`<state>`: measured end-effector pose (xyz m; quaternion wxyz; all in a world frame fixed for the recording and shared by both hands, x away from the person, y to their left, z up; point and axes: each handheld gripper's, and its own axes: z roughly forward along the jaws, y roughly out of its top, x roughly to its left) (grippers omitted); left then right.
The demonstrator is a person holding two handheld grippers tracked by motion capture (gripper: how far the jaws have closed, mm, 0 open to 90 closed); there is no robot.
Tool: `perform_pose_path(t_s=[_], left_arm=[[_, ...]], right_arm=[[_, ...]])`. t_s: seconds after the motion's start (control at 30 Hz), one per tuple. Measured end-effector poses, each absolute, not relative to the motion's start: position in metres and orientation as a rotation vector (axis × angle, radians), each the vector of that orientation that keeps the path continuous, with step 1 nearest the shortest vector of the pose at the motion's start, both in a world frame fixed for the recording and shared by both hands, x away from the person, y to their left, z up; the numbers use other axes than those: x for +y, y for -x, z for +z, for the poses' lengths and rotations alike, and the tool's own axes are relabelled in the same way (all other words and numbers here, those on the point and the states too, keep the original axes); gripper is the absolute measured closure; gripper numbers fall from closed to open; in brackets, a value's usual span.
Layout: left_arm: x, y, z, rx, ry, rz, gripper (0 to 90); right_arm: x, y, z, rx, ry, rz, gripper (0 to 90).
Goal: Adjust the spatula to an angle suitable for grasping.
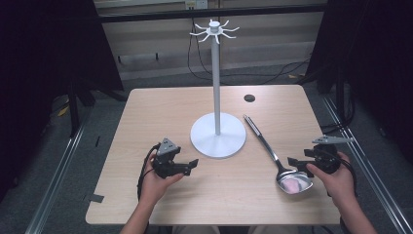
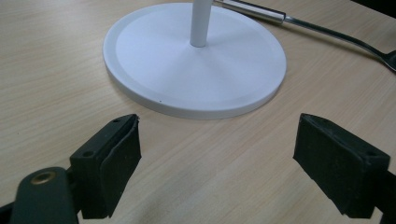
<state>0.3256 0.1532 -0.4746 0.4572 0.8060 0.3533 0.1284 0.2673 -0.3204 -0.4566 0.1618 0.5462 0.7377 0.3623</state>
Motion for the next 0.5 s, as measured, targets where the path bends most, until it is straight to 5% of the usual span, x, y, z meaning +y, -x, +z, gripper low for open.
perform_pose_path(t_s=[0.5], left_arm=[[0.151,-0.324,-0.477,0.862,-2.003,0.316,14.9]], right_arm=[[-0.298,-0.288,-0.455,2.201,-1.492,0.951,44.4]])
